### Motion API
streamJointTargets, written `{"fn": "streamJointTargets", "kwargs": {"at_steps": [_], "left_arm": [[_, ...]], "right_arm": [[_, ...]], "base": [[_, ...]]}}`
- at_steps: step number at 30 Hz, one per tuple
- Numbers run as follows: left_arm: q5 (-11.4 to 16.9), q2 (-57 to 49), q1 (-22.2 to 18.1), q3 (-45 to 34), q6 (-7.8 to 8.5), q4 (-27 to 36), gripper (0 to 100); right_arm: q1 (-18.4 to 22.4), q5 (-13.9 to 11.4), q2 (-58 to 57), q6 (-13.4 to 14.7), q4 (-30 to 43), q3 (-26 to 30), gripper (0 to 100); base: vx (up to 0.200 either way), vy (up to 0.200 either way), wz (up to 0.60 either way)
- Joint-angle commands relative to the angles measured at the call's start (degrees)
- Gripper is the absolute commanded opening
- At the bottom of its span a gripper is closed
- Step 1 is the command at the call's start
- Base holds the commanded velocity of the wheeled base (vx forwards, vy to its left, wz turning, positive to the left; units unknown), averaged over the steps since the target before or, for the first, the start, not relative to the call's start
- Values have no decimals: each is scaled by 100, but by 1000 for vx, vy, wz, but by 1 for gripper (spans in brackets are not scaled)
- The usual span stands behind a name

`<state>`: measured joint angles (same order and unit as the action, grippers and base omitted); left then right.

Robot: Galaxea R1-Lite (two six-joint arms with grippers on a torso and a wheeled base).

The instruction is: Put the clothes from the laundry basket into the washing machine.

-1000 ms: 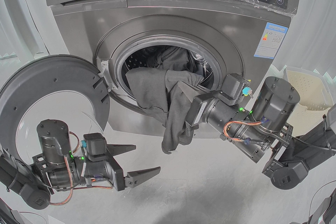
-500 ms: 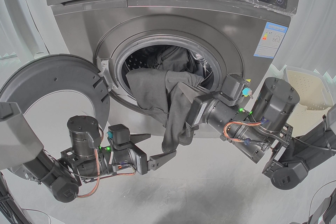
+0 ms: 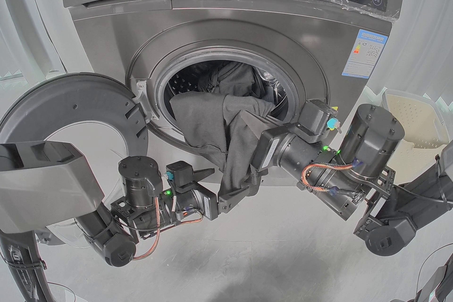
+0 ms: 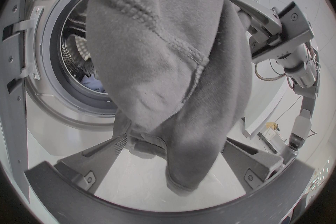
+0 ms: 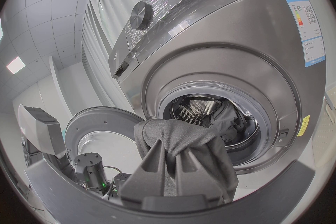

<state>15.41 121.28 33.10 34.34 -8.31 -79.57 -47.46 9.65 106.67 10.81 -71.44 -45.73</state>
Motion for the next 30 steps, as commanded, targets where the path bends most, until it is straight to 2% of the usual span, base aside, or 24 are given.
{"fn": "streamJointTargets", "kwargs": {"at_steps": [1, 3, 4, 8, 13, 20, 23, 24, 30], "left_arm": [[-73, 255, 13, 134, -4, -76, 100], [-73, 291, 56, 82, -4, -147, 100], [-73, 282, 56, 82, -4, -147, 0], [-99, 238, 92, -6, 5, -349, 0], [-354, -26, 250, -586, 58, -973, 0], [-266, -1318, 303, -1676, 32, -929, 0], [-126, -1582, 320, -1773, 32, -929, 0], [-108, -1643, 320, -1764, 32, -929, 0], [-117, -1687, 267, -1500, -4, -938, 0]], "right_arm": [[8, 1, -23, 0, -2, 2, 0], [8, 1, -14, 9, -2, 2, 0], [8, 1, -14, 9, -2, 2, 0], [8, 1, -6, 9, -2, 11, 0], [17, -7, 12, 0, -2, 152, 0], [8, -34, 161, 9, -2, 363, 0], [17, -51, 311, -27, -11, 398, 0], [8, -51, 328, -27, -28, 415, 100], [26, -43, 478, -18, -468, 582, 100]], "base": [[0, 0, 0], [0, 0, 0], [0, 0, 0], [0, 0, 0], [0, 0, 0], [0, 0, 0], [0, 0, 0], [0, 0, 0], [0, 0, 0]]}}
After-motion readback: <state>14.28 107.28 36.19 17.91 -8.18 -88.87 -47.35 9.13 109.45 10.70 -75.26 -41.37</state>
